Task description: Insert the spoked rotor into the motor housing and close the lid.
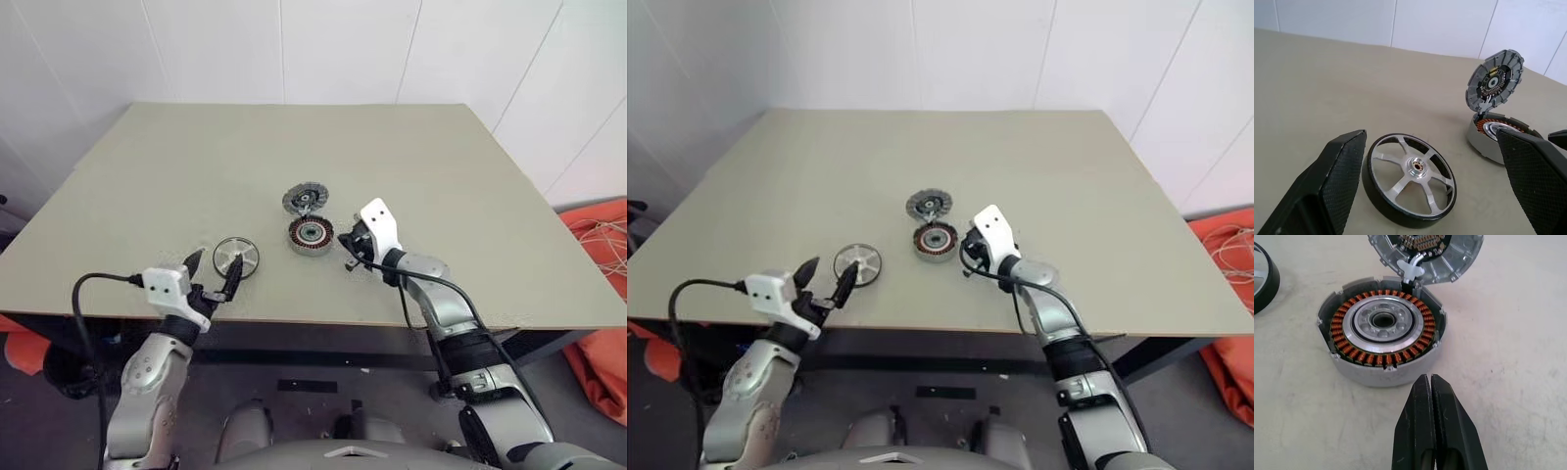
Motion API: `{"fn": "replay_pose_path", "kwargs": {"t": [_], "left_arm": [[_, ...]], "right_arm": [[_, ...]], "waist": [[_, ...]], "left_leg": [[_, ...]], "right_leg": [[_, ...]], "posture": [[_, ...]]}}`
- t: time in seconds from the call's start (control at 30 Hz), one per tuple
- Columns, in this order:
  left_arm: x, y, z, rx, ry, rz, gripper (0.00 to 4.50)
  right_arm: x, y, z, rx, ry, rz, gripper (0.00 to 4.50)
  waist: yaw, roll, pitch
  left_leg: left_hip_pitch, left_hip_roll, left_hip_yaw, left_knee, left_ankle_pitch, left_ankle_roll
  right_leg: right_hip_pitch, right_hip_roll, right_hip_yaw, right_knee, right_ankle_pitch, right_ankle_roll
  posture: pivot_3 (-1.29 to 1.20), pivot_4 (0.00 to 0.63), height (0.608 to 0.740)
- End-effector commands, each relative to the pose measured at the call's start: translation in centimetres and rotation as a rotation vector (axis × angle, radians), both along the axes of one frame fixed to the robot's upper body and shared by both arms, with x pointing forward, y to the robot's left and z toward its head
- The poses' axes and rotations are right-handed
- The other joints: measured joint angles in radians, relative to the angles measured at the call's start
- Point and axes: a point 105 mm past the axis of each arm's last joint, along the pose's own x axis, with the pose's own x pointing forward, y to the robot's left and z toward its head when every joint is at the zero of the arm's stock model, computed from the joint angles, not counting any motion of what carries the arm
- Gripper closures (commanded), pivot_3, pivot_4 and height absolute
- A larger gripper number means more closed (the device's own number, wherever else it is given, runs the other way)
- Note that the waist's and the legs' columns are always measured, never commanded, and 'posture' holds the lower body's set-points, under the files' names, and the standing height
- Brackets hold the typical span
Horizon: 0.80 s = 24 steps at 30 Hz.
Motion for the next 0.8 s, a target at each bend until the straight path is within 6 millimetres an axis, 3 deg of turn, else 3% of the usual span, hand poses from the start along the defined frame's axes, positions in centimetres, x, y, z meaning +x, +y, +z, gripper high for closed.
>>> {"fn": "replay_pose_path", "kwargs": {"t": [0.03, 0.2, 0.4, 0.8], "left_arm": [[-0.3, 0.7, 0.8, -0.103, 0.009, 0.030, 0.00], [-0.1, 0.9, -0.7, -0.277, 0.140, 0.060, 0.00], [0.6, 0.6, -1.0, -0.396, 0.191, 0.039, 0.00], [1.0, 1.8, -2.6, -0.529, 0.291, 0.104, 0.00]], "right_arm": [[0.3, -0.2, 1.9, 0.029, -0.056, -0.008, 4.46], [0.1, 0.4, 2.4, 0.064, -0.061, 0.001, 4.46], [-1.5, 1.2, 6.1, 0.266, -0.118, 0.090, 4.46], [-2.9, 0.2, 6.9, 0.262, -0.131, 0.099, 4.46]], "waist": [[0.000, 0.000, 0.000], [0.000, 0.000, 0.000], [0.002, 0.000, 0.000], [0.004, -0.001, 0.000]], "left_leg": [[0.000, 0.000, 0.000, 0.000, 0.000, 0.000], [0.000, 0.000, 0.000, 0.000, 0.000, 0.000], [0.000, 0.000, 0.000, 0.000, 0.000, 0.000], [0.000, 0.000, 0.000, 0.000, 0.000, 0.000]], "right_leg": [[0.000, 0.000, 0.000, 0.000, 0.000, 0.000], [0.000, 0.000, 0.000, 0.000, 0.000, 0.000], [0.000, 0.000, 0.000, -0.001, 0.000, 0.000], [0.002, 0.000, 0.000, -0.001, -0.004, 0.007]], "posture": [[0.00, 0.000, 0.740], [0.00, 0.000, 0.740], [0.00, 0.000, 0.740], [0.00, 0.000, 0.740]]}}
